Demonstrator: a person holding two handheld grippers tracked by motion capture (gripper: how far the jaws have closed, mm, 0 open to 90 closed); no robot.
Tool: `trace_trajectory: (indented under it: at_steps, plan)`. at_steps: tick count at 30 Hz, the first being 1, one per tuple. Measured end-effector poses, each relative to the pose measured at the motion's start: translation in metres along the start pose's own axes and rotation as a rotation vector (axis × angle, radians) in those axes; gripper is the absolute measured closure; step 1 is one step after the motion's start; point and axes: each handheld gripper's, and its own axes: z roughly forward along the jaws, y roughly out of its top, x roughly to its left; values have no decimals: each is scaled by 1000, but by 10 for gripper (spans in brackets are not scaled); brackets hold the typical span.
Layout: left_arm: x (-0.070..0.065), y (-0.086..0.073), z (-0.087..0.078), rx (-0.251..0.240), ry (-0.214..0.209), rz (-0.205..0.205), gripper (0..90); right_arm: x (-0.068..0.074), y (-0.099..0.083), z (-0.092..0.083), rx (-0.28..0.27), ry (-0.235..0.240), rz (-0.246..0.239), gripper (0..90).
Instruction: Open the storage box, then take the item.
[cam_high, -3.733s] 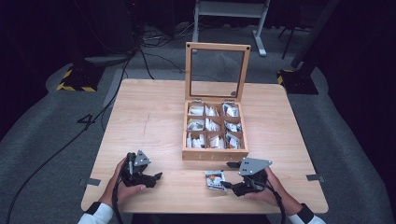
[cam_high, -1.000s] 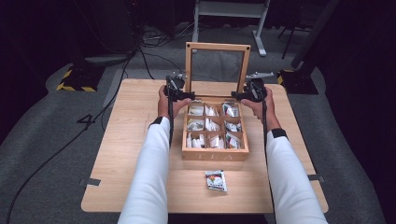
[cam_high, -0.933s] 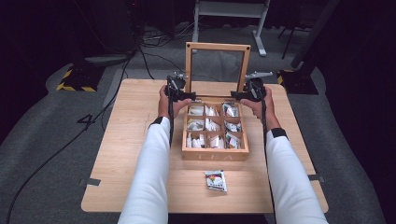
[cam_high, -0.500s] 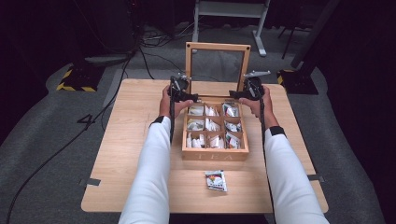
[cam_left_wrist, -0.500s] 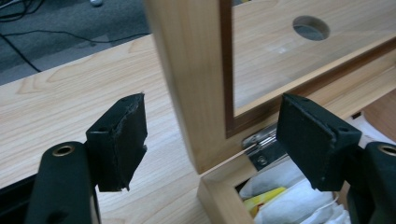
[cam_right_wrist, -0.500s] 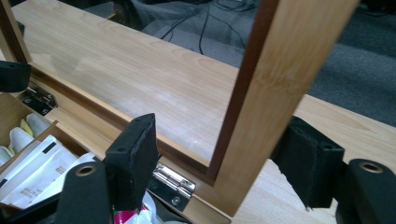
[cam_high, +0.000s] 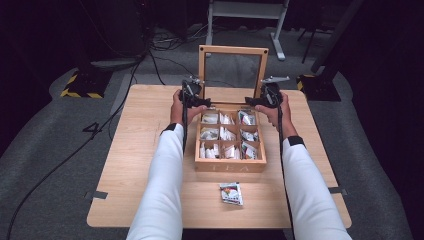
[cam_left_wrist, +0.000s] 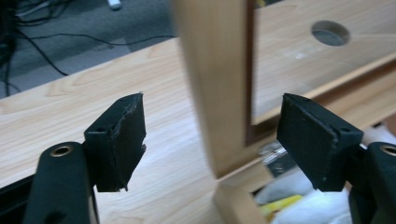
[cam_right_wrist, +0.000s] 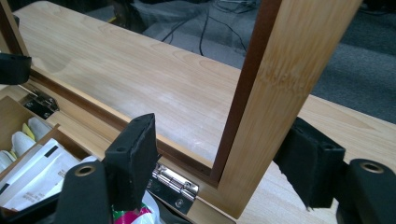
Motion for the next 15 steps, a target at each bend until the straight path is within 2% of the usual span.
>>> trace_trajectory:
  at_steps: [4, 6, 10, 15]
  plan:
    - [1, 0, 1, 2, -17, 3, 219, 1, -1, 0, -3, -3, 11, 316]
    - [1, -1, 2, -5, -40, 0, 225, 1, -1, 0, -4, -7, 15, 319]
    - [-1, 1, 2, -9, -49, 15, 227, 1, 0, -1, 1, -5, 6, 329]
    - [1, 4, 3, -9, -54, 15, 234, -1, -1, -2, -7, 6, 19, 335]
